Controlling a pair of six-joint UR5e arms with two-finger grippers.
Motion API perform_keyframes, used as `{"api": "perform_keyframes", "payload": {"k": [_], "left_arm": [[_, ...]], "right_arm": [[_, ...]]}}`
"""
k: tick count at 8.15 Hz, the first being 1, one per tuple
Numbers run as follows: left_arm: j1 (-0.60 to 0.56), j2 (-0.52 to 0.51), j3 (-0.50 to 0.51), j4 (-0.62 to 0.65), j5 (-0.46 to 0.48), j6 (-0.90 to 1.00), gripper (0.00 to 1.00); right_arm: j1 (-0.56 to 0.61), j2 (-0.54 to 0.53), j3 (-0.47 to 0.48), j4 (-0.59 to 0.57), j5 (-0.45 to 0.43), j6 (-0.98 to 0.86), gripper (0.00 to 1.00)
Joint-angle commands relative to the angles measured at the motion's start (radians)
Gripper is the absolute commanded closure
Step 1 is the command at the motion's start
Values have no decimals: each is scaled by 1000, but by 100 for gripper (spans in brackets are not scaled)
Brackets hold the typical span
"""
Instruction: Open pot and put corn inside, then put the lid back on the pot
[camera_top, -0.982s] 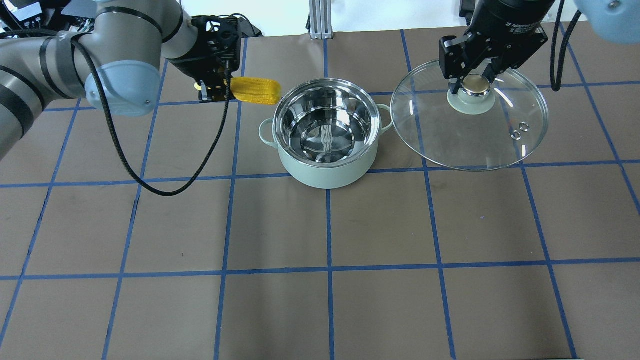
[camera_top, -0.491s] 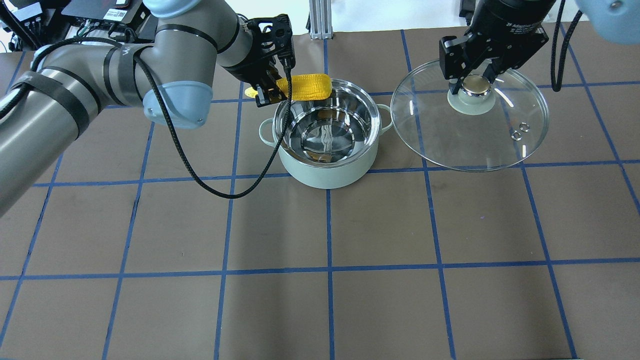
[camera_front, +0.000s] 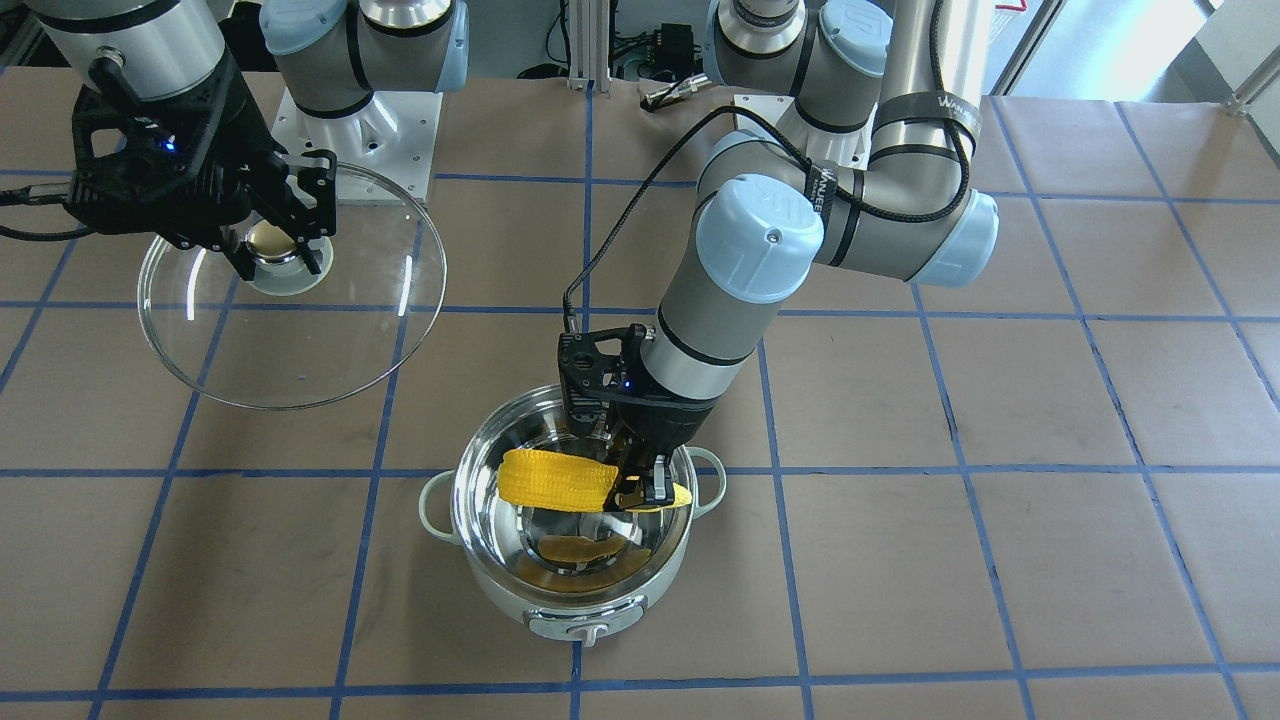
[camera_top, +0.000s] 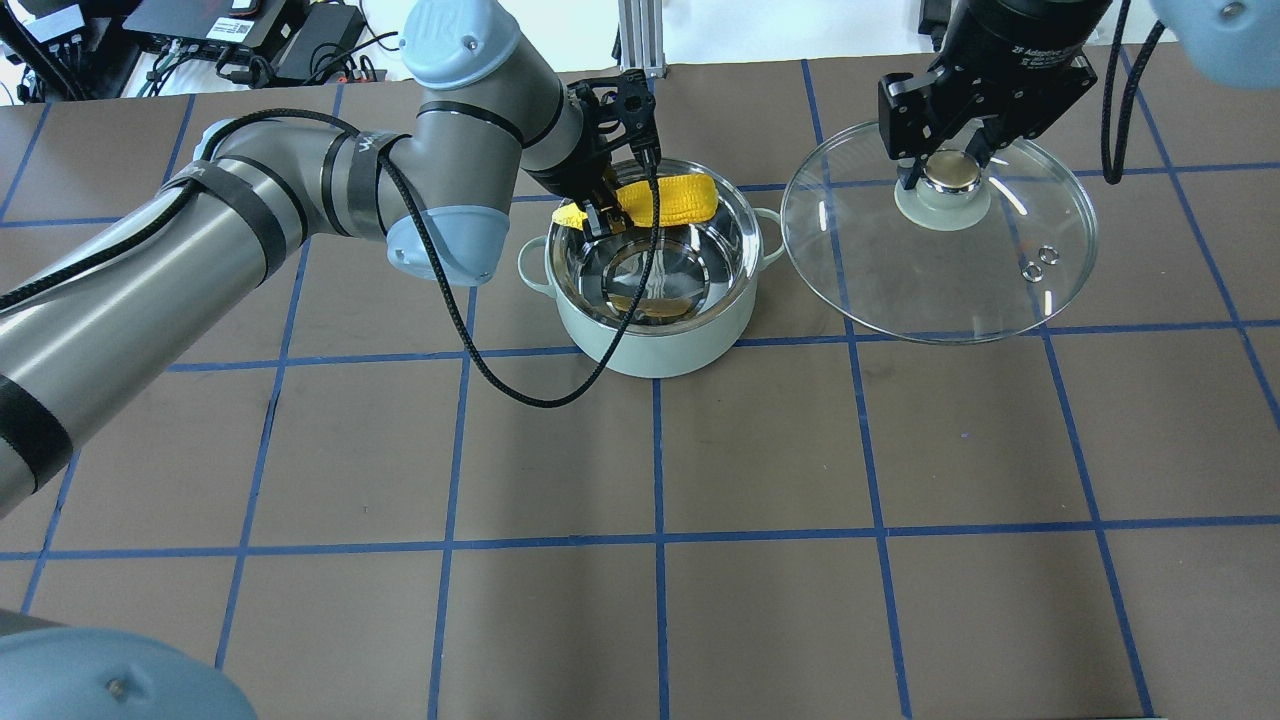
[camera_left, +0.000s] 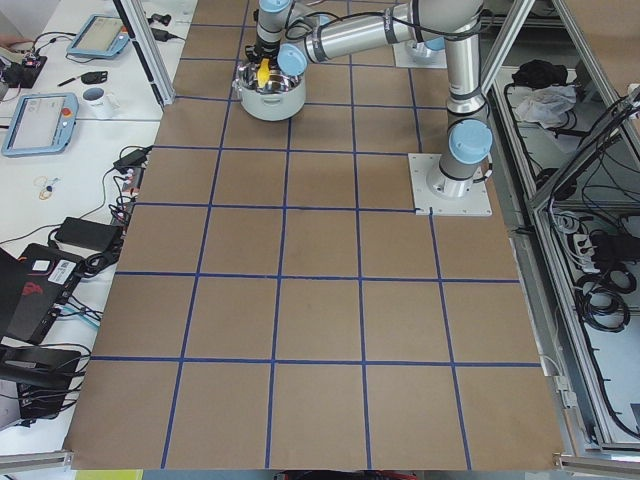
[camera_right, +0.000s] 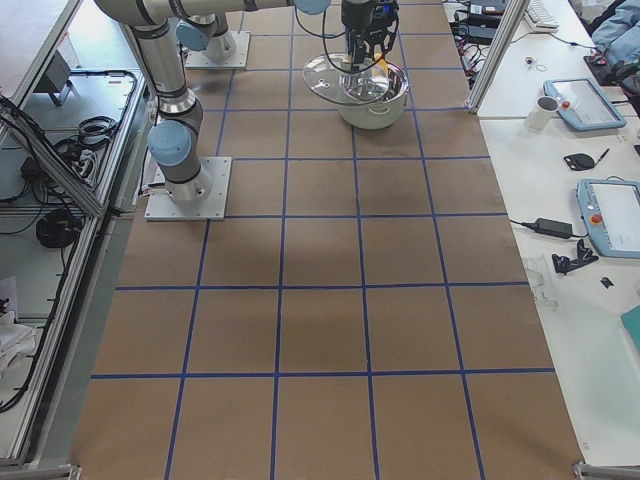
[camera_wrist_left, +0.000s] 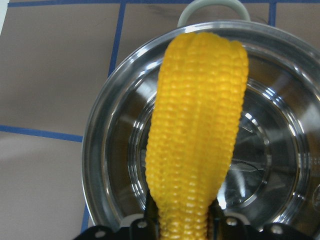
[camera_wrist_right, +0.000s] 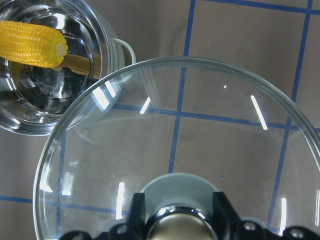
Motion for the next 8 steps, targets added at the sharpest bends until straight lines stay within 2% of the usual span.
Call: {"api": "perform_keyframes", "payload": {"k": [1, 5, 6, 7, 8], "left_arm": [[-6, -31, 1, 7, 4, -39, 100], [-9, -57, -1, 7, 8, -95, 100], [-9, -57, -1, 6, 10, -105, 92], [-10, -57, -1, 6, 10, -147, 41], [-12, -54, -1, 6, 8, -193, 0]], "right_arm": [[1, 0, 0, -4, 0, -3, 90], [1, 0, 0, -15, 2, -12, 90], [1, 0, 1, -15, 3, -12, 90], [0, 0, 2, -15, 2, -14, 90], [1, 0, 0, -15, 3, -14, 90]]}}
